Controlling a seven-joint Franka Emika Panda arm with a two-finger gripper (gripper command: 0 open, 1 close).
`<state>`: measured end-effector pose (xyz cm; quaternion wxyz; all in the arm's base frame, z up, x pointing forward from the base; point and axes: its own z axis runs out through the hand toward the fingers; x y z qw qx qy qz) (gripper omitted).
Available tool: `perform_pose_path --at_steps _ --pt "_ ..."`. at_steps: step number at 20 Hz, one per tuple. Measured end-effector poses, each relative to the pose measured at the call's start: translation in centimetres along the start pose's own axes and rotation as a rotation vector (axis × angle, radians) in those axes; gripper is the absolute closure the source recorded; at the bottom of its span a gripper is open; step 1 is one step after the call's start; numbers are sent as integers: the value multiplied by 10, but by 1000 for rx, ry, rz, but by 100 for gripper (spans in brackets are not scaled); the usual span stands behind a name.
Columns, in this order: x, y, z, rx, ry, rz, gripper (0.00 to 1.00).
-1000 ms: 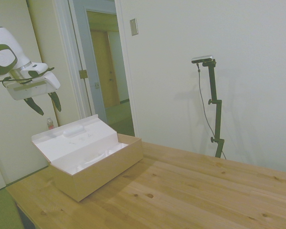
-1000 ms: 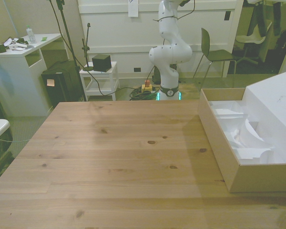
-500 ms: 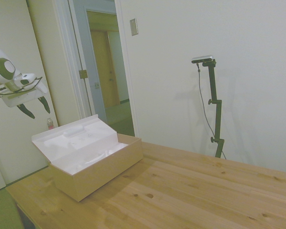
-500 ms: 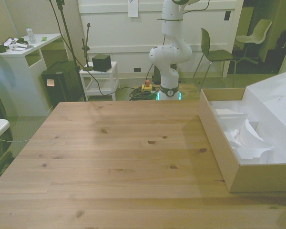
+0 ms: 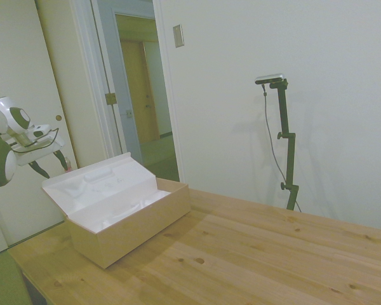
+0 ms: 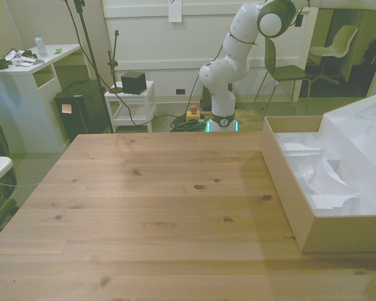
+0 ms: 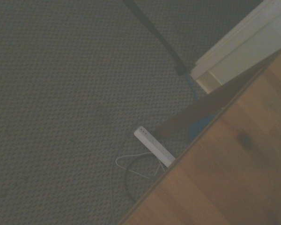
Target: Close the box
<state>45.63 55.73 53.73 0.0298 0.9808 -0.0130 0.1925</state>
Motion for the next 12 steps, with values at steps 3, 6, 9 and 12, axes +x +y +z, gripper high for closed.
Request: perform_pose_path --at_steps 3,6,9,12 --pt "14 15 9 -52 -16 30 0" --pt "39 41 18 -96 -30 84 0" --pt "63 69 15 -100 -44 142 0" --pt "82 103 -13 -69 -43 206 0"
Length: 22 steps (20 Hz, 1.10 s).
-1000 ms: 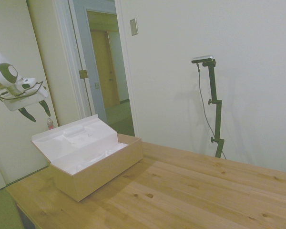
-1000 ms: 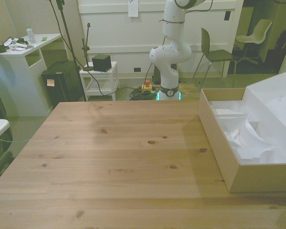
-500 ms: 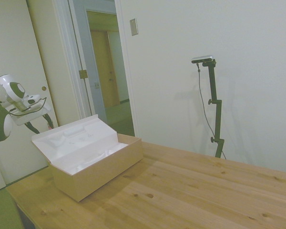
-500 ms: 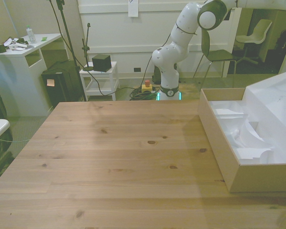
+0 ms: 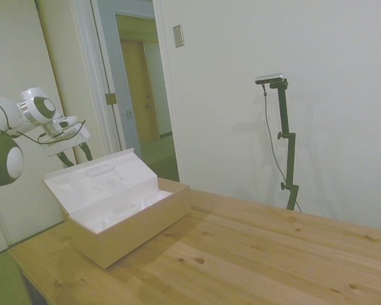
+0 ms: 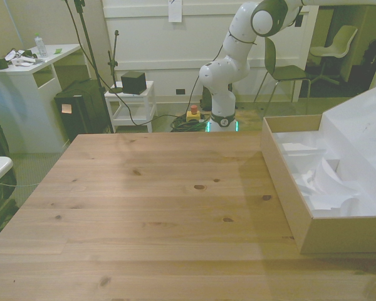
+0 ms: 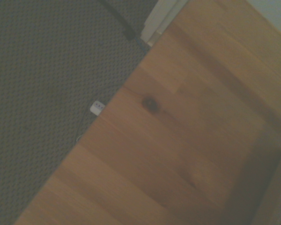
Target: Close the box
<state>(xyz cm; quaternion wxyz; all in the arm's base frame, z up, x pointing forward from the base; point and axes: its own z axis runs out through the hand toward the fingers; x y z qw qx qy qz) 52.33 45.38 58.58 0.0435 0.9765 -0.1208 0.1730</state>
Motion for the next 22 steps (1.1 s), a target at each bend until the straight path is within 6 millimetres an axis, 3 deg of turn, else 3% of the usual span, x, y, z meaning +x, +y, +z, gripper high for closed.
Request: perform_pose_path --at_steps 3,5,8,11,14,18,22 --pt "25 49 -27 14 9 75 0" --pt "49 95 -35 -2 8 140 0" --pt "92 179 -11 -23 -20 219 0" --pt "112 246 26 -14 -50 265 0" --pt "111 297 46 -3 -61 294 0" --pt "92 366 62 18 -49 367 0" --pt "65 474 90 44 -75 461 0"
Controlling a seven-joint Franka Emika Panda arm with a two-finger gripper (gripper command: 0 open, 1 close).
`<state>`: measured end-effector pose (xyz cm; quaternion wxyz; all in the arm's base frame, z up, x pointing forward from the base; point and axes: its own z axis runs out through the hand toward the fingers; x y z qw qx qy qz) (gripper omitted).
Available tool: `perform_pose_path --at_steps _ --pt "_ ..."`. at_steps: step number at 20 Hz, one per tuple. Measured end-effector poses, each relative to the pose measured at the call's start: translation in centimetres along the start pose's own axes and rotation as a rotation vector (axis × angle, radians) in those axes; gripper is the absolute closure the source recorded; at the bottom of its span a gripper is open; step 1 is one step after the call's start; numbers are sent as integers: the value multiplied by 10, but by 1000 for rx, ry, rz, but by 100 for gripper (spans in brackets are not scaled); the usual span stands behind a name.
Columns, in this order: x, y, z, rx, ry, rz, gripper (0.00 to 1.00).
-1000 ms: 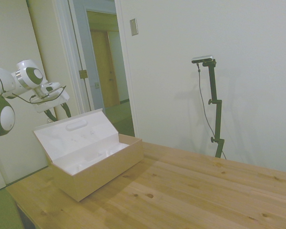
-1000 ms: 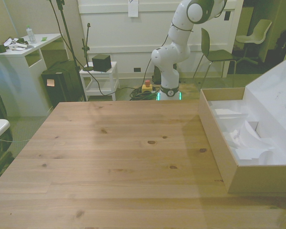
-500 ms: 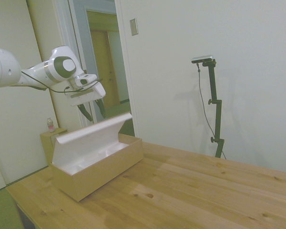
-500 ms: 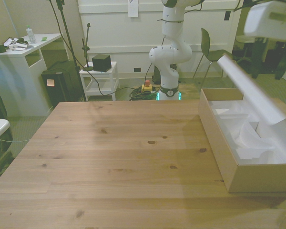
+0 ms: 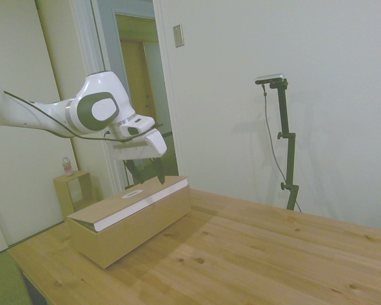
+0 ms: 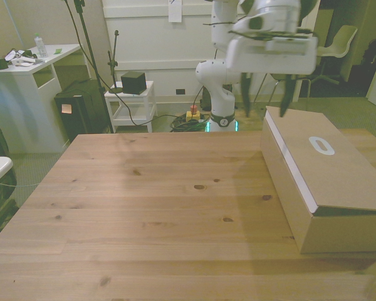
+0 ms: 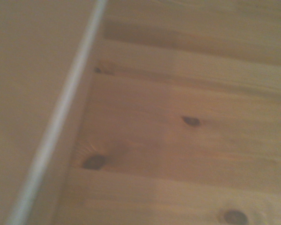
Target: Close the box
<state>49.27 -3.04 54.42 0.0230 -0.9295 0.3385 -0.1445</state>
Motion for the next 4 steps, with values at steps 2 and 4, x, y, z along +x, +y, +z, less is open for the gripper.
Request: perform_pose_path --at_steps 2,4 --pt "4 59 19 -3 -16 33 0" --pt "-3 107 46 -10 -31 52 0"
